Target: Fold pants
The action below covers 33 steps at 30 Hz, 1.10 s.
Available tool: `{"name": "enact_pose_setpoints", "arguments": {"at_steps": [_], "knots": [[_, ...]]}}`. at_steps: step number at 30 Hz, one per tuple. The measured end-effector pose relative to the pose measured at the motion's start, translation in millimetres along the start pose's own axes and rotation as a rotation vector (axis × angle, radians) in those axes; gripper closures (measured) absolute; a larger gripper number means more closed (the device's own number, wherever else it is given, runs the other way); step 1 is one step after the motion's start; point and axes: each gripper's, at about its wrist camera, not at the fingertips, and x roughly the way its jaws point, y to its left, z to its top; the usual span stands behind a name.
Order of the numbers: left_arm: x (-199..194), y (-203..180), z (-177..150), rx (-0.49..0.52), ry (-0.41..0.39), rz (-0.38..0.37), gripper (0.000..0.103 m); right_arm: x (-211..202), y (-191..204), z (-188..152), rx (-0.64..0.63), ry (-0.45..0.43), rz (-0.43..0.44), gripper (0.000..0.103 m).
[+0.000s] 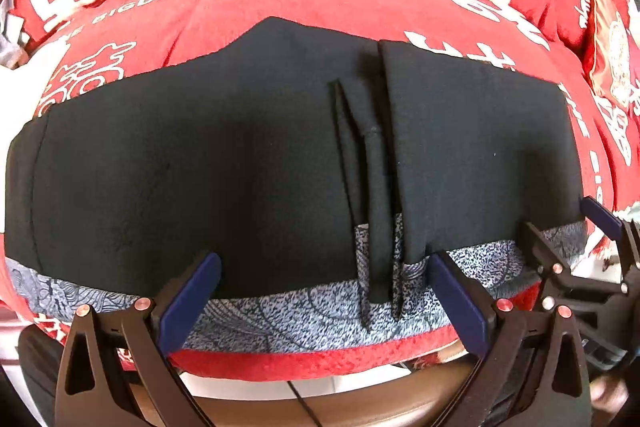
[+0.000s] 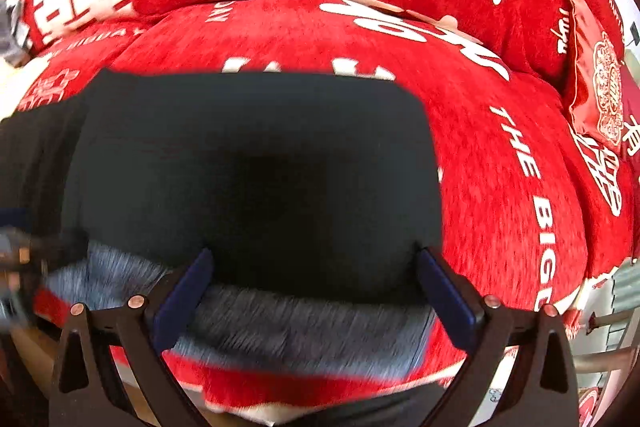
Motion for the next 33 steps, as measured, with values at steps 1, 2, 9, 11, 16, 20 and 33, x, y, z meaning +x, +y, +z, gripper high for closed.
{"name": "enact_pose_setpoints", "arguments": {"at_steps": [1, 2, 9, 11, 16, 20, 33], "knots": [[-1, 1, -1, 0.001, -0.003, -0.002, 0.0, -3, 2, -3, 0.005, -0.008, -0.007, 0.002], [-1, 4, -2, -0.003, -0.004, -0.009, 0.0, -3, 3, -3, 0.011, -0.006, -0.001, 0.002], [-8, 23, 1, -0.067, -0.013, -0.042, 0.0, -7, 13, 5, 0.042, 0.038, 0.06, 0.002], [-10, 28, 2, -0.081, -0.018, -0.024, 0.0, -8, 26, 3, -0.015, 0.029, 0.043, 0.002], [-16, 50, -1, -0.113, -0.039, 0.032, 0.0, -22, 39, 13, -0.034, -0.016, 0.081, 0.001], [-18, 64, -5, -0.127, -0.055, 0.076, 0.0, -11, 37, 31, -0.01, 0.002, 0.127, 0.002], [-14, 94, -12, -0.167, -0.048, 0.111, 0.0, 30, 76, 92, 0.061, 0.017, 0.079, 0.0]]}}
